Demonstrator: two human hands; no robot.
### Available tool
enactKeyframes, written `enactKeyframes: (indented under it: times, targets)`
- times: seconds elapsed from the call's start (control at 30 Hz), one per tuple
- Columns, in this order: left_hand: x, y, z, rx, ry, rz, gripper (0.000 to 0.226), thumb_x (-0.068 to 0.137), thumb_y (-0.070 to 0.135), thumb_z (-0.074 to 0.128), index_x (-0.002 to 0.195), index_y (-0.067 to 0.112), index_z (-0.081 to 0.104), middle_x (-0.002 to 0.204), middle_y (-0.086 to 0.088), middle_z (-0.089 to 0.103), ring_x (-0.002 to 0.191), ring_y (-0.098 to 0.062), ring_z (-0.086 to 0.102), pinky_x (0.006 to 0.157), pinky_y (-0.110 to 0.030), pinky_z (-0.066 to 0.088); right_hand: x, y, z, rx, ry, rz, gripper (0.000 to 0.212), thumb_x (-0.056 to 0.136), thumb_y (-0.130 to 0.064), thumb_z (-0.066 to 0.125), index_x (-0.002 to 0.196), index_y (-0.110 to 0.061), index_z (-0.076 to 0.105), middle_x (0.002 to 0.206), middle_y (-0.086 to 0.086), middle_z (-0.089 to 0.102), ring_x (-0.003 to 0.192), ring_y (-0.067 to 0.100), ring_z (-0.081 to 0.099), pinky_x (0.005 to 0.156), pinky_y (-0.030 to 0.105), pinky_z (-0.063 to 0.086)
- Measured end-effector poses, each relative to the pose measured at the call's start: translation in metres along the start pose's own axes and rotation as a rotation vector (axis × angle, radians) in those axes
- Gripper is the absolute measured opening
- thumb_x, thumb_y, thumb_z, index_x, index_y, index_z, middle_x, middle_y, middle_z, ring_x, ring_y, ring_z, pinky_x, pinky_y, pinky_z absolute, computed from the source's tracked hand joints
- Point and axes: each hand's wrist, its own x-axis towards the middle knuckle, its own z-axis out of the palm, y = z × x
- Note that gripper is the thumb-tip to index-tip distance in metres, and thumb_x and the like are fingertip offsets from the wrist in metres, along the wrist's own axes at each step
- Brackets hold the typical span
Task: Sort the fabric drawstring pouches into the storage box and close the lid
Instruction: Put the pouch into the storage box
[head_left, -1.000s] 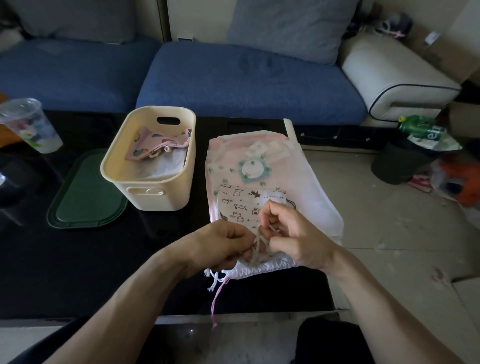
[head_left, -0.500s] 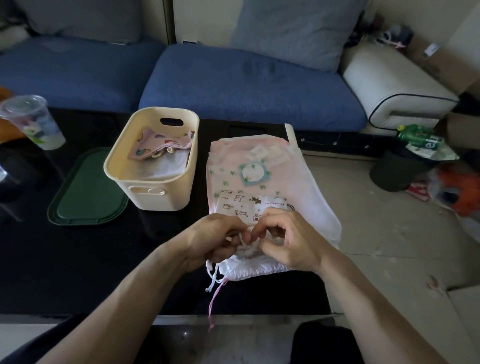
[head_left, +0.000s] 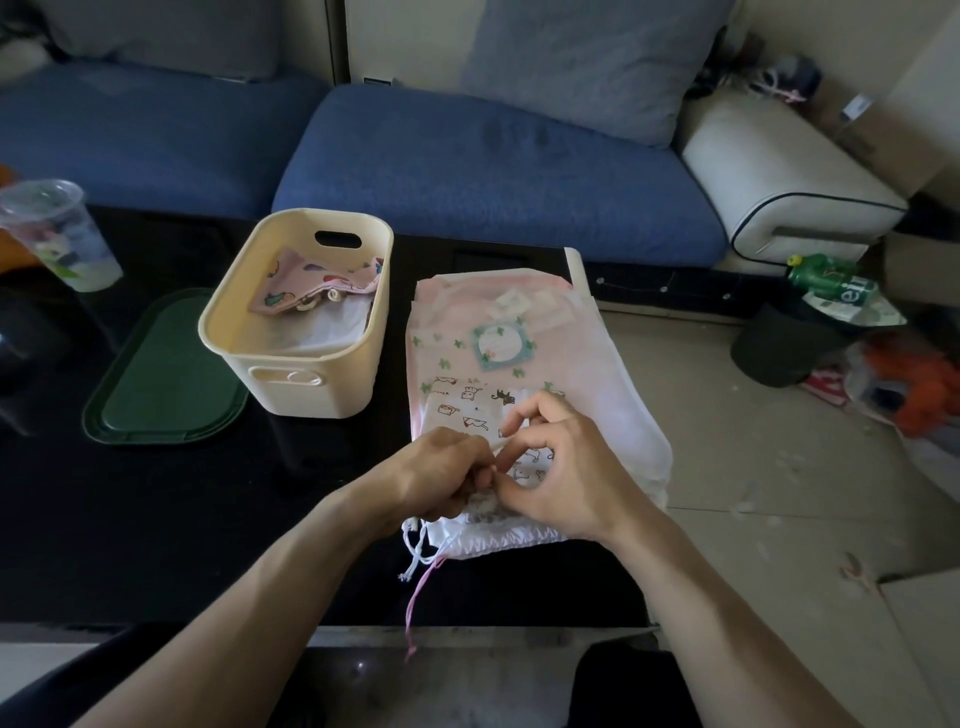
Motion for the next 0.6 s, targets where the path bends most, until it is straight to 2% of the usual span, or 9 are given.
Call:
enactKeyframes:
  times: [0.1,0.17,0.27,0.33,0.4,0.5,0.57,0.6]
  targets:
    - [-0.002,0.002,0.001,-0.045,-0.011,0.015,0.033,0.094,0.018,0.045,0.061,0.012,0.049,0.056,-0.003,0.036,0.046,-0.015,0.025,0.048,-0.029,0.016,-0.001,-0.002,0.001,0.022,0.008,0.032,0.016,0.069,-0.038,0.08,0.065,-0.026,0.071,0.115,-0.02,0.047,0.114,-0.004,0.045,0.098,0.021,0.037]
    - [-0.003,0.003,0.002,-0.126,-0.009,-0.01,0.034,0.094,0.019,0.046,0.061,0.011,0.049,0.057,-0.005,0.038,0.045,-0.015,0.025,0.047,-0.029,0.016,0.0,-0.004,0.001,0.061,0.027,0.065,0.017,0.069,-0.036,0.081,0.063,-0.028,0.067,0.116,-0.019,0.047,0.117,-0.002,0.045,0.102,0.024,0.037]
    - [-0.002,0.002,0.003,-0.213,0.025,-0.113,0.03,0.095,0.018,0.047,0.068,0.009,0.052,0.058,-0.004,0.046,0.042,-0.013,0.028,0.043,-0.024,0.018,0.003,-0.006,0.006,0.062,0.024,0.109,0.02,0.073,-0.031,0.08,0.062,-0.033,0.063,0.11,-0.016,0.05,0.113,-0.004,0.043,0.097,0.021,0.039]
    - [-0.001,-0.004,0.006,-0.213,0.083,-0.165,0.025,0.094,0.018,0.047,0.072,0.008,0.054,0.061,-0.005,0.049,0.042,-0.013,0.03,0.045,-0.023,0.018,0.003,-0.005,0.012,0.006,-0.006,0.132,0.02,0.078,-0.029,0.08,0.066,-0.03,0.064,0.104,-0.011,0.051,0.109,-0.005,0.038,0.091,0.011,0.035]
    - [0.002,-0.01,0.009,-0.177,0.14,-0.177,0.02,0.091,0.021,0.049,0.078,0.007,0.056,0.066,-0.01,0.05,0.041,-0.014,0.031,0.046,-0.024,0.019,0.002,-0.006,0.016,-0.06,-0.034,0.136,0.018,0.08,-0.031,0.08,0.069,-0.026,0.066,0.102,-0.008,0.051,0.103,0.001,0.035,0.087,0.005,0.03]
    - [0.004,-0.014,0.01,-0.117,0.17,-0.167,0.01,0.091,0.019,0.049,0.095,0.01,0.051,0.062,-0.006,0.053,0.039,-0.013,0.035,0.043,-0.022,0.021,0.002,-0.008,0.015,-0.069,-0.061,0.158,0.017,0.079,-0.03,0.078,0.068,-0.023,0.067,0.101,-0.008,0.053,0.106,0.006,0.036,0.089,0.01,0.031]
    - [0.004,-0.012,0.009,-0.139,0.145,-0.123,0.001,0.094,0.013,0.047,0.094,0.013,0.048,0.06,-0.003,0.051,0.039,-0.012,0.035,0.043,-0.022,0.02,0.003,-0.009,0.012,-0.037,-0.077,0.179,0.015,0.078,-0.028,0.075,0.067,-0.022,0.068,0.099,-0.009,0.057,0.106,0.008,0.042,0.089,0.019,0.038]
    - [0.004,-0.012,0.008,-0.167,0.124,-0.095,0.005,0.096,0.011,0.046,0.092,0.013,0.049,0.059,-0.003,0.05,0.039,-0.012,0.035,0.044,-0.023,0.019,0.005,-0.008,0.01,-0.003,-0.081,0.186,0.013,0.078,-0.028,0.072,0.067,-0.022,0.068,0.096,-0.008,0.059,0.102,0.008,0.047,0.085,0.023,0.04]
